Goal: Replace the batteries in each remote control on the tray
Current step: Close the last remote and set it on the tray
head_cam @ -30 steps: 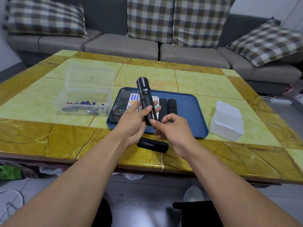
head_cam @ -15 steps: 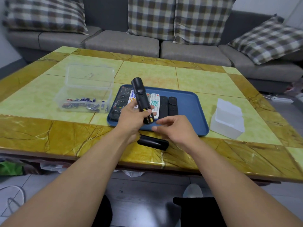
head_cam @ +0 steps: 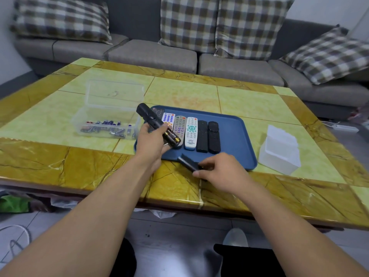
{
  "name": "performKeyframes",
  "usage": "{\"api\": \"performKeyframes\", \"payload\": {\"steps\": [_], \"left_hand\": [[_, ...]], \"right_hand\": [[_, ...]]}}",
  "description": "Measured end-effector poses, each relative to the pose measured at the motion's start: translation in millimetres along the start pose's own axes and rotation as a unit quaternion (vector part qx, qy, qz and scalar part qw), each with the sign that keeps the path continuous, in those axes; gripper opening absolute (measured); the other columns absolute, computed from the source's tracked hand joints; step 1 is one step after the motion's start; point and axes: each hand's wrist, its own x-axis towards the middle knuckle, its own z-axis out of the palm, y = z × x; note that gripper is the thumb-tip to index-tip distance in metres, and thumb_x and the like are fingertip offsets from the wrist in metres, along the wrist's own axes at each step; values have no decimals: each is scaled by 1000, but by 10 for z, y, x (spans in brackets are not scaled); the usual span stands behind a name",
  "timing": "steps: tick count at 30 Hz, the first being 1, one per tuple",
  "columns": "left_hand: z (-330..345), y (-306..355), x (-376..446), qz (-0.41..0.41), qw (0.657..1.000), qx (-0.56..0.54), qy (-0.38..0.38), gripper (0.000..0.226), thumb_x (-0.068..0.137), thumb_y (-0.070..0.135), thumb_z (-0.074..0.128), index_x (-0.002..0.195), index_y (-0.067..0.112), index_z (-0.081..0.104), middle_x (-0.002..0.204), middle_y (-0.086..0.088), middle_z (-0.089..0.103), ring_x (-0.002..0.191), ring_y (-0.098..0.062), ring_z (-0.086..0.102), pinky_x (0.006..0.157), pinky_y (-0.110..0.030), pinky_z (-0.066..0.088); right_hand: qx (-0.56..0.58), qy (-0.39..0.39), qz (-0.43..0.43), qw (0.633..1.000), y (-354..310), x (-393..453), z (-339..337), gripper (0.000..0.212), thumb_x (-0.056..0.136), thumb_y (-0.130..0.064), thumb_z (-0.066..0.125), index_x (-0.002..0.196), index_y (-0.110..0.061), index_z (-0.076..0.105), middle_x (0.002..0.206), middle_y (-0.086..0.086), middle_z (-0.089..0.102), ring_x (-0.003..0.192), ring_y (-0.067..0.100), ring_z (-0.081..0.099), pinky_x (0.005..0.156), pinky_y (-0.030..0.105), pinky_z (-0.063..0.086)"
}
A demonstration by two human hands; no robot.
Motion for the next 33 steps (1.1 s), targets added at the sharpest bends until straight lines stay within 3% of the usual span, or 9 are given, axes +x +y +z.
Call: {"api": "performKeyframes", "payload": {"steps": [3,5,8,11,13,17,23,26,33], "left_hand": [[50,9,-64,-17,1000,-15,-21,24,103,32,53,120,14,53,112,-15,72,96,-30,74,80,-48,61],[105,-8,-141,-31,998,-20,-56,37,99,42,58,122,14,53,106,-13,73,88,-28,75,76,-44,61],[226,-86,-278,-46,993,-11,-109,40,92,35,70,119,10,54,104,-11,75,91,-26,75,77,-42,60],[369,-194,-369,-37,993,10,-109,41,92,15,71,125,2,51,95,-11,72,82,-23,73,72,-36,61],[428,-227,-403,-23,995,27,-99,38,95,7,65,128,1,49,96,-14,72,80,-25,70,81,-42,59],[421,-226,-360,6,994,49,-100,31,100,11,59,129,5,51,107,-15,74,100,-33,72,97,-50,55],[423,-231,-332,12,988,65,-136,18,101,14,56,119,11,56,107,-10,77,105,-28,72,103,-48,51],[429,-230,-343,11,987,62,-147,18,100,10,57,118,11,57,108,-9,77,104,-26,72,101,-43,53],[453,-196,-360,23,991,25,-133,32,96,0,61,126,3,52,110,-13,75,91,-23,74,85,-39,59]], "right_hand": [[176,84,-2,981,44,-66,-159,28,79,-46,79,103,-33,76,88,-20,72,83,-10,65,70,11,47],[227,148,-5,962,-12,-79,-164,24,78,-45,80,99,-34,76,80,-22,71,80,-11,65,73,13,51],[187,202,-5,961,-133,-41,-71,31,75,-56,76,100,-39,74,84,-22,73,85,-2,68,79,33,58],[87,217,1,972,-212,-22,-50,38,78,-63,69,111,-43,69,97,-18,70,94,6,64,78,35,54],[69,221,-3,973,-212,1,-49,41,80,-63,68,116,-44,67,100,-17,65,95,7,61,75,33,50],[249,202,-22,947,-165,41,-11,37,78,-51,78,112,-37,73,93,-14,69,89,2,66,77,29,56],[569,36,109,815,-98,25,-63,31,92,-34,69,104,-5,71,104,12,73,84,26,73,72,37,62],[616,7,105,780,-67,13,-82,28,95,-26,66,106,0,72,109,17,72,85,25,72,72,29,61],[647,-3,100,756,-57,16,-99,29,95,-23,67,109,1,71,107,18,72,82,25,72,77,31,62]]}}
